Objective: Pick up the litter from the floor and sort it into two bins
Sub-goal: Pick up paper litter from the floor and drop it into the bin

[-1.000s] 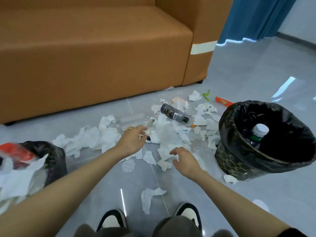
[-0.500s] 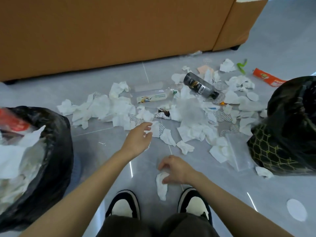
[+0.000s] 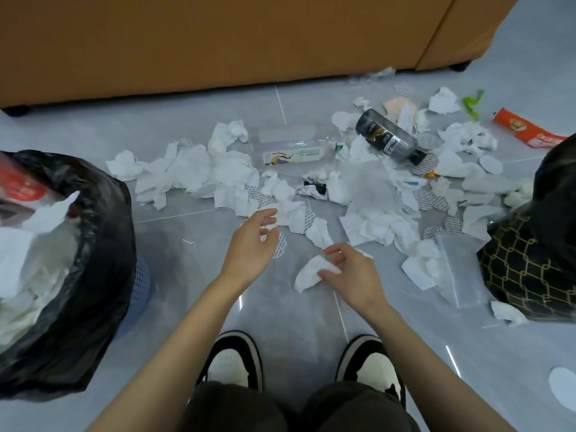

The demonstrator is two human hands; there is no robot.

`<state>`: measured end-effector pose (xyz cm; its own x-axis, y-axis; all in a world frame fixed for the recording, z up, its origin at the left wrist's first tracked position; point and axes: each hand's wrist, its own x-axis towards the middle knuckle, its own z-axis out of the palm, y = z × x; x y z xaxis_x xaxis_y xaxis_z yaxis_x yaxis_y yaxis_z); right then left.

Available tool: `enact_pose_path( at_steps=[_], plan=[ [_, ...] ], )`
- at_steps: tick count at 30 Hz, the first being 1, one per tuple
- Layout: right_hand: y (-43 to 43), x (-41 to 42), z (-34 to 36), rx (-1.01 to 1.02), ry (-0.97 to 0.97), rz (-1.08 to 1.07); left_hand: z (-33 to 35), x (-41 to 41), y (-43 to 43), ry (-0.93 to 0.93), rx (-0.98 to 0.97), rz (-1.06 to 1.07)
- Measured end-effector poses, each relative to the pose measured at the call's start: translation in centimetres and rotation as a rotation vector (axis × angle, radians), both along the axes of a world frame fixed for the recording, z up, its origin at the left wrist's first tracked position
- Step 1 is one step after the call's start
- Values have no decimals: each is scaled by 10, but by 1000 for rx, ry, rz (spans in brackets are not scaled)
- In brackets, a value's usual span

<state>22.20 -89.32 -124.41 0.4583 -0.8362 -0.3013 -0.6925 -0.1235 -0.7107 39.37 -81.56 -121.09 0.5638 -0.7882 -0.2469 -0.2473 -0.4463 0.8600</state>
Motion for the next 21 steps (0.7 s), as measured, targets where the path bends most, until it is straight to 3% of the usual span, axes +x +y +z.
enact_pose_path(
  at_steps=[3, 6, 9, 13, 16, 21],
  plan=[
    [-13, -8, 0, -97, 64, -67, -4, -3, 3, 25, -16, 8],
    [-17, -12, -4, -187, 262, -38, -8, -4, 5, 30, -11, -8],
    [-14, -10, -7, -126, 351, -23, -11, -6, 6, 18, 3, -23],
    [-12, -9, -14, -139, 348, 27, -17, -8, 4, -84, 30, -68],
    [-10, -11, -16, -136, 226, 16, -23, -5, -4, -214, 53, -145],
    [-10, -14, -15, -61, 108, 14, -27, -4, -29, -348, 265, -389]
  ],
)
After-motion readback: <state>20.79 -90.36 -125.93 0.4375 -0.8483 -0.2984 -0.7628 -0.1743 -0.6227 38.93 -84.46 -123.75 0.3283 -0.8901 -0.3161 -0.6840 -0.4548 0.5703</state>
